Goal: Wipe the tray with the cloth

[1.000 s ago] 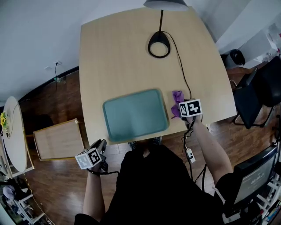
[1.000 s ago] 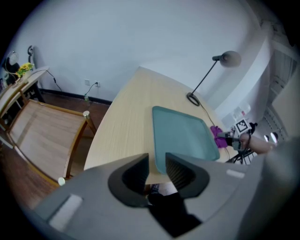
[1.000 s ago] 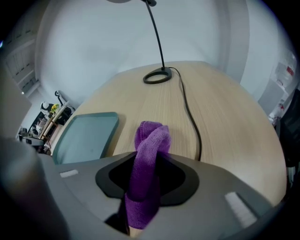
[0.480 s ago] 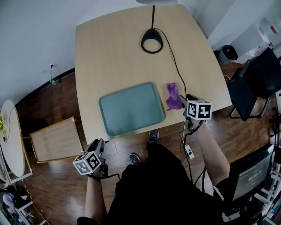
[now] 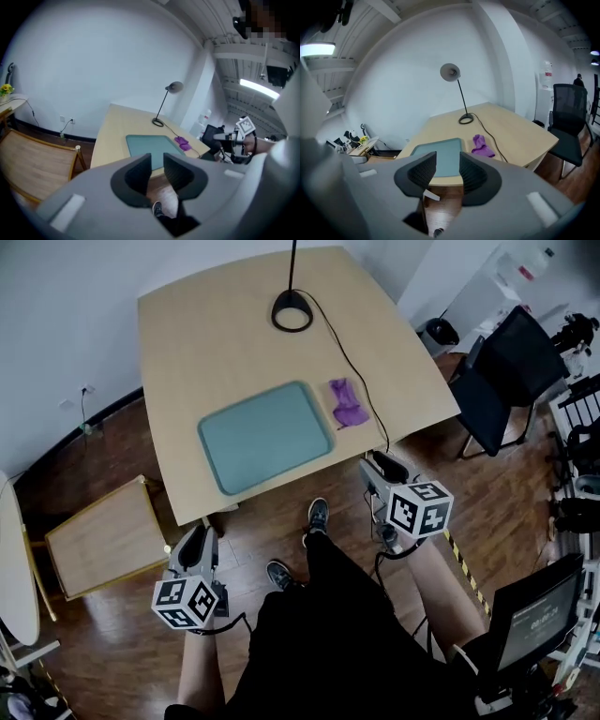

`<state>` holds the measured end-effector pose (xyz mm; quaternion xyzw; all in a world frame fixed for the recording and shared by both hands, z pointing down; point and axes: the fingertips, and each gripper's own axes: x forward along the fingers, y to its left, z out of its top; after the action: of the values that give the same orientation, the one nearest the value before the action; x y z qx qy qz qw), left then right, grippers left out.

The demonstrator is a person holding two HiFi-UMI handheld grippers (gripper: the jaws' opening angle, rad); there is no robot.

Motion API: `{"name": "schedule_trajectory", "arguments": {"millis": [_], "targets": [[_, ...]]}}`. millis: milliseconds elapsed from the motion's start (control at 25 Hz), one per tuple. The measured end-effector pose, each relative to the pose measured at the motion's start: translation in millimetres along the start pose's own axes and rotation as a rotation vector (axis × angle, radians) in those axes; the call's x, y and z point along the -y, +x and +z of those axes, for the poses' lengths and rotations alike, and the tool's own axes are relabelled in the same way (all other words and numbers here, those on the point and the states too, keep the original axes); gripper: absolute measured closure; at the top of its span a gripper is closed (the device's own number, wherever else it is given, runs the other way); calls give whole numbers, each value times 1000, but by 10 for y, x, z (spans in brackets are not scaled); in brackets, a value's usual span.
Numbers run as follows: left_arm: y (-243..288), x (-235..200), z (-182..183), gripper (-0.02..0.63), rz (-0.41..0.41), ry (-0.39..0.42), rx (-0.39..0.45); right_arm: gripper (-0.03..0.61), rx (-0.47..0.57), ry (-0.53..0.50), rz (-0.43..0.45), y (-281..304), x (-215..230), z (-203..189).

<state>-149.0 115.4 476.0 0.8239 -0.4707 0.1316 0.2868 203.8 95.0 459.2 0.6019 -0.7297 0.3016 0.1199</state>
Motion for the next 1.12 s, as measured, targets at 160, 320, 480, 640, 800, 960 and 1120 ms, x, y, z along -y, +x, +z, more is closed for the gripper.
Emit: {"name": "schedule_trajectory", "arguments": {"millis": [160,320,480,640,800,960,1120], "targets": [[-270,152,-182,511,-8,-5,-22,422,50,8,28,-391,-331,-22],[-503,404,-3,511,15,18,74,422,140,-77,57,-684,-519,88],[-610,849,344,520,40,93,216,425,222,-132,119,-862,-595,196],[-672,1268,661,528,75,209,305,439,327,-174,158,-1045,-672,343],[-797,1333,716,529,145,249,359,453,373,-201,189,-1105,-729,345],[-859,1344,642,529,161,229,342,453,385,-214,196,-1145,-730,330],[-906,1321,620,532,174,220,349,453,391,-230,208,-1151,-740,362]]}}
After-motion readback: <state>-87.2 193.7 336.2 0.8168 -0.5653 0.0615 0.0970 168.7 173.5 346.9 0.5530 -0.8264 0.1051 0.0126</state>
